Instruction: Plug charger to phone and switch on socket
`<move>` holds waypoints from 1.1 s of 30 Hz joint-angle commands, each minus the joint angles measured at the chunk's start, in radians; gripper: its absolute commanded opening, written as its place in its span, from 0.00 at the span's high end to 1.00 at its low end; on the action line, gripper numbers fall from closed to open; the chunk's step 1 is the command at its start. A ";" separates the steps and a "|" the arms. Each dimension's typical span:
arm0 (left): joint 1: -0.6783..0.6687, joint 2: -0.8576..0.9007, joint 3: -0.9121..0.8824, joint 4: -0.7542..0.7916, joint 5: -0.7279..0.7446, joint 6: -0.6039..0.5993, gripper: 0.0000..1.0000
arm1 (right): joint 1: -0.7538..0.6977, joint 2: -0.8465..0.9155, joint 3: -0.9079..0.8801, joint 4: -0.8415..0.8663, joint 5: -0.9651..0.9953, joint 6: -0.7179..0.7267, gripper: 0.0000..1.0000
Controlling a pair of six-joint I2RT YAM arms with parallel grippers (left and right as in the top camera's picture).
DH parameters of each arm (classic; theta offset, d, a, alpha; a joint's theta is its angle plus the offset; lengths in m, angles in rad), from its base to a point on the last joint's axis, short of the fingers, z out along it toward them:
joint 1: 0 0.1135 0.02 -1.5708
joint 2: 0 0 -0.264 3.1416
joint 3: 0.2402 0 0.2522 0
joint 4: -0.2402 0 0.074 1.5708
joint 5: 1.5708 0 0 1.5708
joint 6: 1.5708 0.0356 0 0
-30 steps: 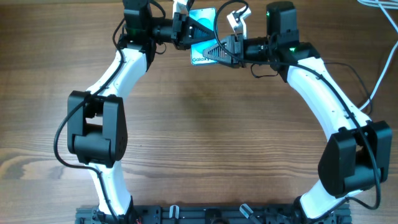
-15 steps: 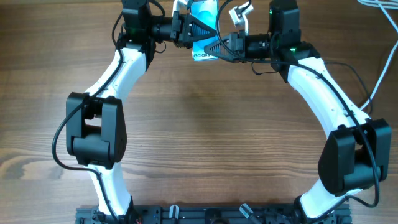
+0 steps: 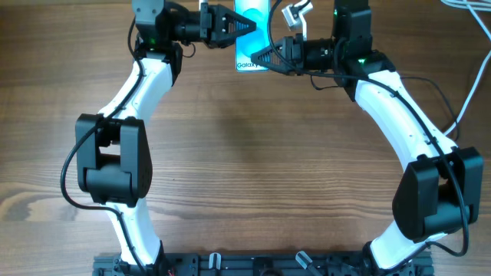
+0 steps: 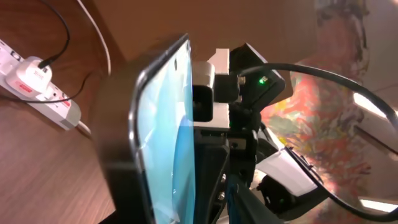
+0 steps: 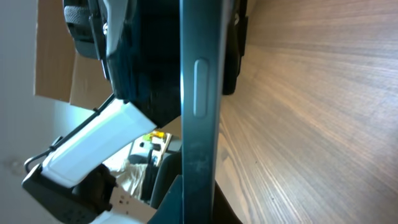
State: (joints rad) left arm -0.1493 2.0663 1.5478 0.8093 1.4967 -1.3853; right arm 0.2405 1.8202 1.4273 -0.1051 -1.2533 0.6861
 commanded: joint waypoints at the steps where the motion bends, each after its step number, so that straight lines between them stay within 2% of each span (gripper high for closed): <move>1: -0.026 -0.021 0.011 0.015 -0.009 -0.041 0.67 | 0.005 0.000 0.006 -0.008 -0.074 0.021 0.95; 12: -0.046 -0.021 0.011 0.015 0.002 -0.041 0.79 | 0.004 0.000 0.006 -0.008 -0.060 0.056 0.96; 18: -0.035 -0.021 0.011 0.015 -0.006 -0.041 0.68 | 0.004 -0.001 0.006 -0.008 -0.027 0.058 0.96; 25: -0.018 -0.021 0.011 0.015 -0.028 -0.045 0.74 | 0.004 -0.001 0.006 -0.007 0.002 0.071 0.96; 33: -0.018 -0.021 0.011 0.015 -0.028 -0.045 0.74 | 0.003 -0.001 0.006 0.015 0.031 0.124 0.96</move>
State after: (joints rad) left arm -0.1745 2.0663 1.5478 0.8154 1.4780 -1.4277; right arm 0.2474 1.8202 1.4277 -0.0883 -1.2858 0.7666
